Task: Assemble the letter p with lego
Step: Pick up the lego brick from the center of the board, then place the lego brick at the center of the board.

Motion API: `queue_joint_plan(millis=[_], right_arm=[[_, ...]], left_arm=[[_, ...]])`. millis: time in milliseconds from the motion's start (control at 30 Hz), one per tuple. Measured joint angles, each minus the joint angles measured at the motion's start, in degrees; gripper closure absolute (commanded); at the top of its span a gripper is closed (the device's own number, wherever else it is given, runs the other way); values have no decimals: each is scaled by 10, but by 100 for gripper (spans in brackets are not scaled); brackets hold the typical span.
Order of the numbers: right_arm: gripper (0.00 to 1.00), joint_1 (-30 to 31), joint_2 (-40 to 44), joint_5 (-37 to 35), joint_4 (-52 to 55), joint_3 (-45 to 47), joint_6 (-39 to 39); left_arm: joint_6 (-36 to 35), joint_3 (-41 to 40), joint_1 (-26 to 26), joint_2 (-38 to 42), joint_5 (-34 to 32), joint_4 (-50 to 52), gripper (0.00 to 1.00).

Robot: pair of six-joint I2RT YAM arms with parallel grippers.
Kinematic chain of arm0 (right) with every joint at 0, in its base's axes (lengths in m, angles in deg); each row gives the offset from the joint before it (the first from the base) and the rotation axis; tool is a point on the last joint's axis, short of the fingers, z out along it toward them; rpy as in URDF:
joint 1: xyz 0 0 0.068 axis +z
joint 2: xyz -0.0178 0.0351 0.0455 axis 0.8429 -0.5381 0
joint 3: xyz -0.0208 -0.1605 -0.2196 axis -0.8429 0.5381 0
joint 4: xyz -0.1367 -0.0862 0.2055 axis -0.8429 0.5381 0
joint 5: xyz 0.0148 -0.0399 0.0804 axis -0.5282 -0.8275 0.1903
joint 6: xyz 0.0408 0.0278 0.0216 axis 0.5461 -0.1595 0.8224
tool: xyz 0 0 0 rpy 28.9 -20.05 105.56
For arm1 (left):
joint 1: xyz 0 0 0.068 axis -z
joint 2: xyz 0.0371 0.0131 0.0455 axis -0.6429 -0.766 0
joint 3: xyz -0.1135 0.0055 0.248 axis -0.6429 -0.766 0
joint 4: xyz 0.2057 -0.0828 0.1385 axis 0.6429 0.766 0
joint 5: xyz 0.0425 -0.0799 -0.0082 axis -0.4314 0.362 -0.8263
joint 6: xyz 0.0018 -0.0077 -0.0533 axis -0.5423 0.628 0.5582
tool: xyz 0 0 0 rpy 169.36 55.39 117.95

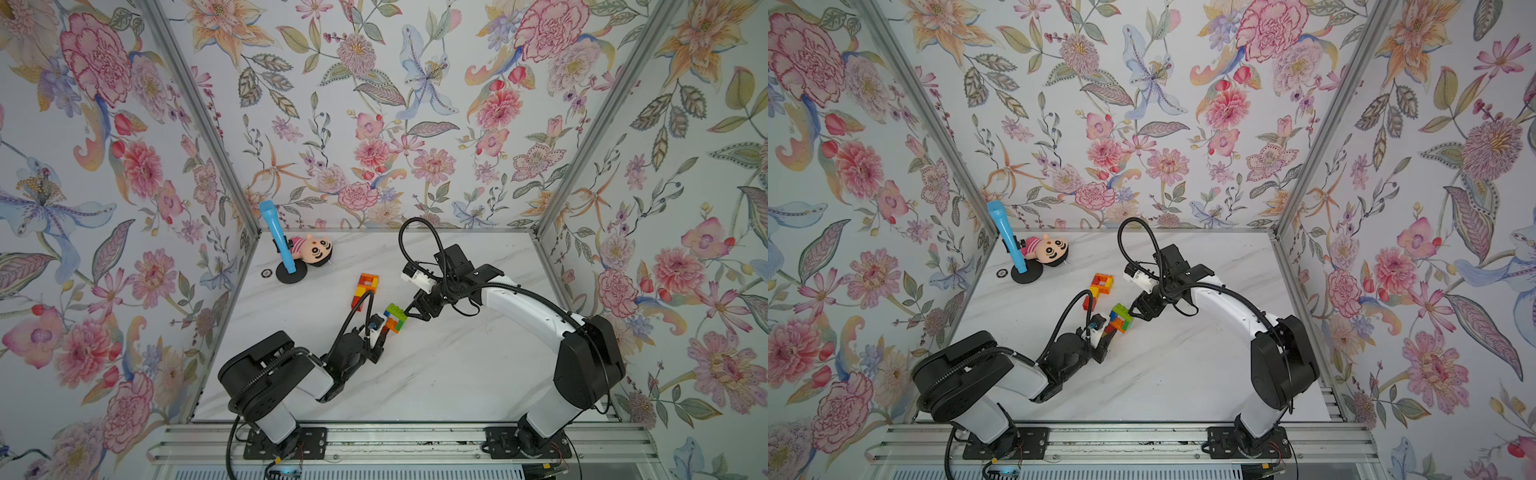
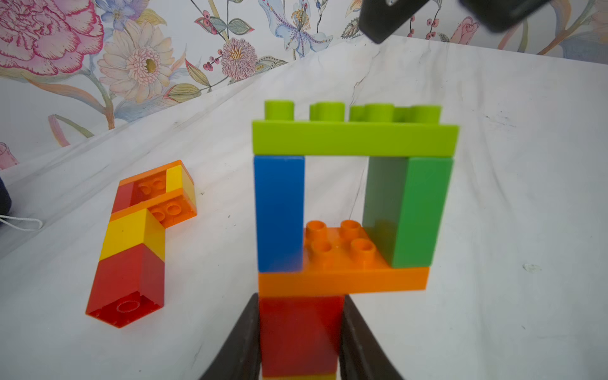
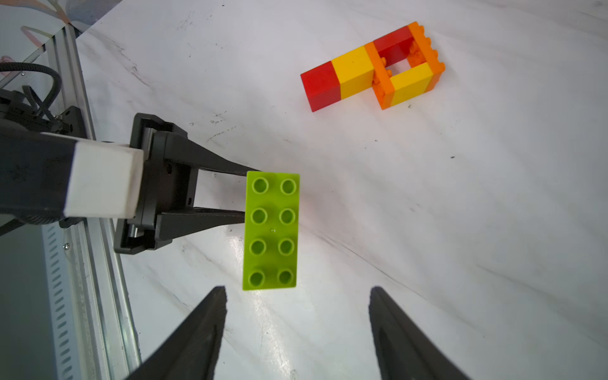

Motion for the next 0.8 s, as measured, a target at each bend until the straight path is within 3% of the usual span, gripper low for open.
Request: queue_joint_plan(millis=[433, 800], right_arm=[[30, -54, 182, -89, -122, 128, 77], [27, -65, 309, -172, -207, 271, 129]], left_arm=[[47, 219, -15, 13, 8, 355, 63], [156, 441, -58, -92, 31, 617, 63]])
